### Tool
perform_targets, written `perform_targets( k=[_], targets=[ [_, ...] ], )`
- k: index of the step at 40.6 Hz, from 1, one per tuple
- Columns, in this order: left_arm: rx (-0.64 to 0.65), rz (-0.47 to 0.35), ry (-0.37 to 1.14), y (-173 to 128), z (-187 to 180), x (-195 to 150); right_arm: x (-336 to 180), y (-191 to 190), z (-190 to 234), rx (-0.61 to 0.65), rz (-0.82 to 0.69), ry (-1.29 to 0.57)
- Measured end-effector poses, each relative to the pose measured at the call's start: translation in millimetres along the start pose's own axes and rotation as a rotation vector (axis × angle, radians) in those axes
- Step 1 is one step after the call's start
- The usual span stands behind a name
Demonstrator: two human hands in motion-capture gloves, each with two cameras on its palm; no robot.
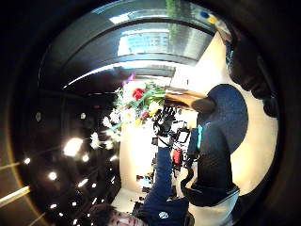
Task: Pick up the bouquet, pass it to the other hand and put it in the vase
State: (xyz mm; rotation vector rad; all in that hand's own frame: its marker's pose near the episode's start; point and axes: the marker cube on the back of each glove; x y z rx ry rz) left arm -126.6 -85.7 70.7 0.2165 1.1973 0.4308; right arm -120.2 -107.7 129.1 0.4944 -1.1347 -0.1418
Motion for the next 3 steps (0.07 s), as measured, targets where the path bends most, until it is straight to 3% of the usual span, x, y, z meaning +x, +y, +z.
perform_targets(
  k=[2, 3],
  targets=[
    [-0.061, 0.012, 0.056, 13.8, 4.2, 8.9, -6.3, 10.8, 0.8, -0.061, 0.121, -0.054],
    [-0.069, -0.023, 0.049, 17.7, 5.0, 10.0, -9.1, 14.9, 1.3, -0.086, 0.166, -0.078]
  ],
)
